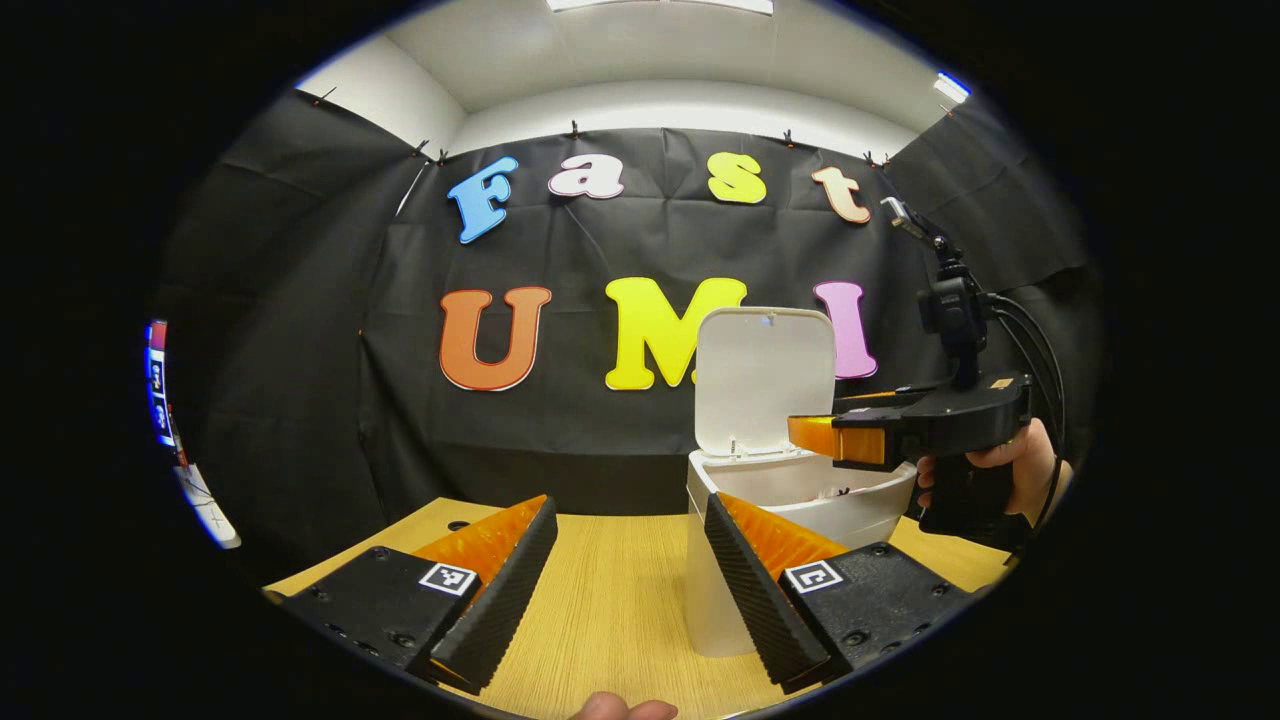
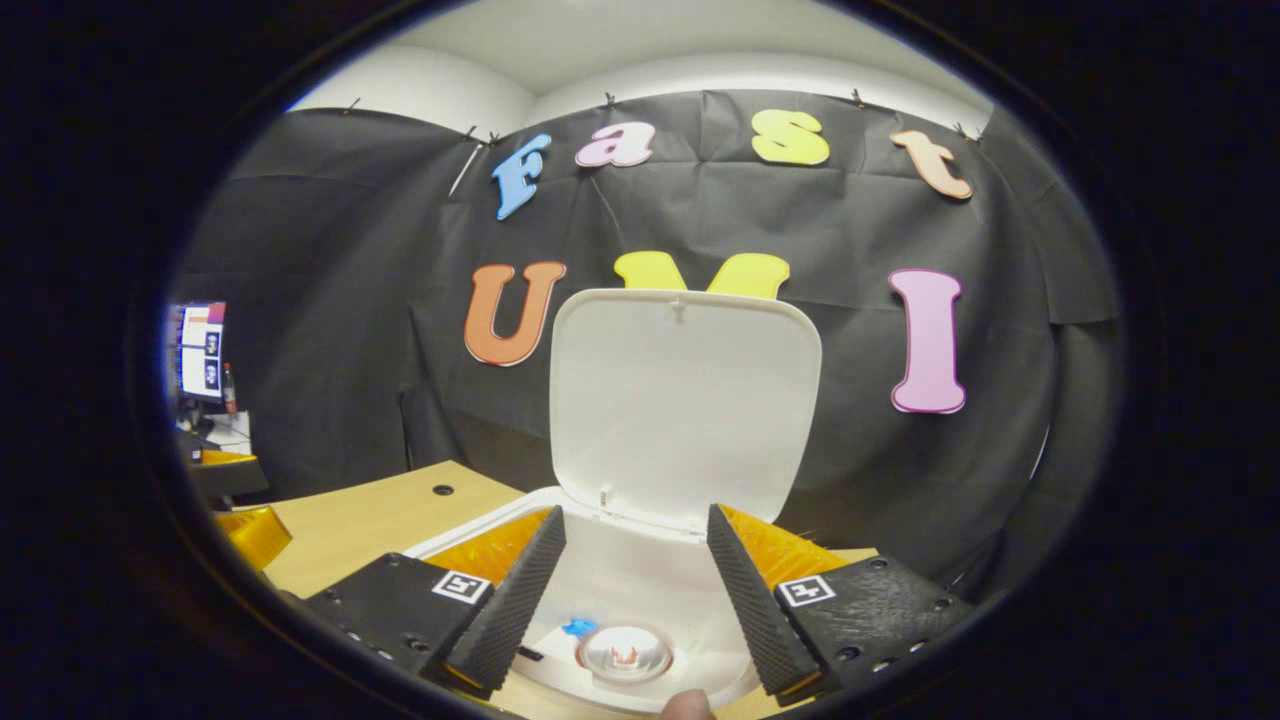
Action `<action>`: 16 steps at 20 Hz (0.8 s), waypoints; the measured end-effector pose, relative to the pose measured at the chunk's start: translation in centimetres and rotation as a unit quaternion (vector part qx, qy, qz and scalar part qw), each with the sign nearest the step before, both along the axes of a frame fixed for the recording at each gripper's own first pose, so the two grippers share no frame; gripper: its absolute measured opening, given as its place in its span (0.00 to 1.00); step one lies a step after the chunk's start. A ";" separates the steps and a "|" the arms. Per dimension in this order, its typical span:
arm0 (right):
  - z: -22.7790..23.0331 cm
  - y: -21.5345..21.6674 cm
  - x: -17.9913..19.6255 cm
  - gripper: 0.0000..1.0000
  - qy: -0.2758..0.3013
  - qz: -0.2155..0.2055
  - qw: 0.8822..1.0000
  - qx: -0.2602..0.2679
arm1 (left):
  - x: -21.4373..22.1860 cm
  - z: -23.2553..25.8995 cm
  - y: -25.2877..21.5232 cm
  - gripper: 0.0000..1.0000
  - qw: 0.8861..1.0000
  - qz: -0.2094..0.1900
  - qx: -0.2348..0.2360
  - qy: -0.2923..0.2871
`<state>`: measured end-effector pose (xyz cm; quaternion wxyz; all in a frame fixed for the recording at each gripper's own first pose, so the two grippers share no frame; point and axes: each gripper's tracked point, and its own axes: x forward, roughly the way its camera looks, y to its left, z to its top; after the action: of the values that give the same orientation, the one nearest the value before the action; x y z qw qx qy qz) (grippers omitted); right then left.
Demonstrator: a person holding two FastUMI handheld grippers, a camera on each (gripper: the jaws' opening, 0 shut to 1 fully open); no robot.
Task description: Press the lid of the desktop garbage bin to open it, pick up the crumpled paper on the desktop and throw it into the bin, then pick up the pop can on the desktop and drop it into the bin, and finally close the garbage bin lid.
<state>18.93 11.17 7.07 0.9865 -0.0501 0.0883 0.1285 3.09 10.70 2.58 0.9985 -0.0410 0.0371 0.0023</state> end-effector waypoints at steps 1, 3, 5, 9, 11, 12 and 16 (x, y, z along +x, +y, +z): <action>0.2 -0.1 0.0 0.89 -0.003 -0.001 1.000 0.001 | -0.1 0.0 0.0 0.96 1.000 0.000 -0.001 -0.001; 0.8 -0.2 -0.4 0.84 -0.011 -0.003 1.000 0.006 | -0.1 -0.1 0.2 0.96 1.000 0.004 -0.001 -0.001; 1.5 -0.2 -0.6 0.89 -0.020 -0.005 1.000 0.005 | -0.2 -0.2 0.3 0.96 1.000 0.006 -0.002 0.000; 2.8 -0.3 -1.1 0.89 -0.028 -0.013 0.999 0.011 | -0.2 -0.7 0.1 0.96 1.000 0.003 -0.002 0.001; 4.0 -0.4 -1.5 0.94 -0.036 -0.019 0.999 0.015 | -0.3 -1.4 -0.4 0.96 1.000 -0.003 -0.006 0.005; 5.0 -0.2 -1.5 0.91 -0.043 -0.020 0.999 0.014 | -0.4 -1.8 -0.5 0.96 1.000 -0.005 -0.008 0.009; 8.8 0.5 -1.1 0.95 -0.041 -0.017 0.998 0.045 | -0.4 -2.7 -0.1 0.96 1.000 -0.002 -0.007 0.018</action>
<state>17.86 11.69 15.84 0.9926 -0.0096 0.0424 0.1133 2.65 10.64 -0.14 0.9973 -0.0480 0.0550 0.0011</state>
